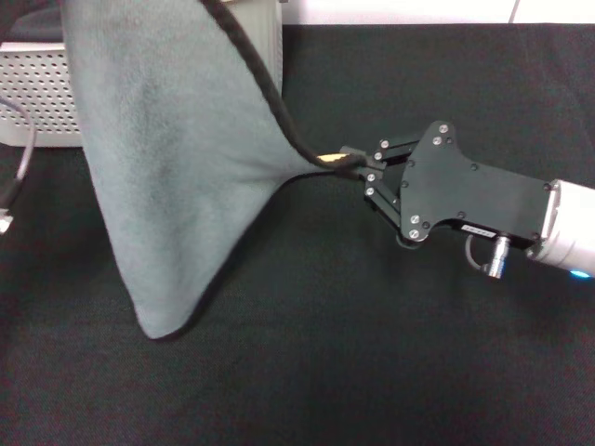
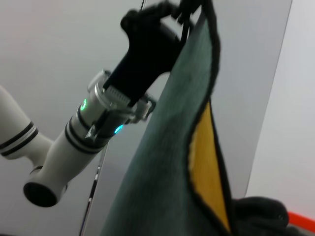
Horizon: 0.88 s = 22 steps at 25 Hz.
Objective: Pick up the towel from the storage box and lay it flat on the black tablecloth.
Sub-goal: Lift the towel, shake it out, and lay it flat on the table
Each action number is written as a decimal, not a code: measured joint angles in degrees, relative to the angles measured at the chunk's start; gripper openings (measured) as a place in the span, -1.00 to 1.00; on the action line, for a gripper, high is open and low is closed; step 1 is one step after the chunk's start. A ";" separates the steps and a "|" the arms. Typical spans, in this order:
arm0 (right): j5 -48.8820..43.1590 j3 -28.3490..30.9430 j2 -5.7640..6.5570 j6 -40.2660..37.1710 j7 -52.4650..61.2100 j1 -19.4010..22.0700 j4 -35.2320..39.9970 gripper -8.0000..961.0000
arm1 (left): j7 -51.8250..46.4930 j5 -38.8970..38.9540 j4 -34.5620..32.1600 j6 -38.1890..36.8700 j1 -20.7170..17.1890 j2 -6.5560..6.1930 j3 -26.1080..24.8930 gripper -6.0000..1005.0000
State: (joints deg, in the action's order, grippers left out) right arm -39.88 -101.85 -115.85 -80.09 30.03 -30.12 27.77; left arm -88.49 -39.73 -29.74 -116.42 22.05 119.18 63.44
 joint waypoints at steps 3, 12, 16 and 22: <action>0.02 0.24 0.55 0.38 0.63 2.73 4.26 -0.97 | 0.49 -1.41 0.15 0.08 -1.07 -1.22 -0.40 -0.92; -9.30 3.86 2.02 3.72 9.66 13.32 21.72 -0.97 | 7.50 -3.88 3.64 0.72 -4.94 -4.88 -0.42 -0.92; -16.15 7.32 1.54 3.93 14.46 19.01 30.53 -0.97 | 10.43 -6.23 4.37 0.80 -6.96 -6.29 -0.42 -0.92; -19.16 9.64 1.57 2.34 17.20 25.86 38.87 -0.97 | 11.02 -7.43 2.90 0.38 -11.12 -7.28 -2.15 -0.92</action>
State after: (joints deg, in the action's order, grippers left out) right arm -59.04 -92.22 -114.28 -77.75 47.23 -4.26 66.64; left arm -77.47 -47.16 -26.84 -116.04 10.94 111.90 61.28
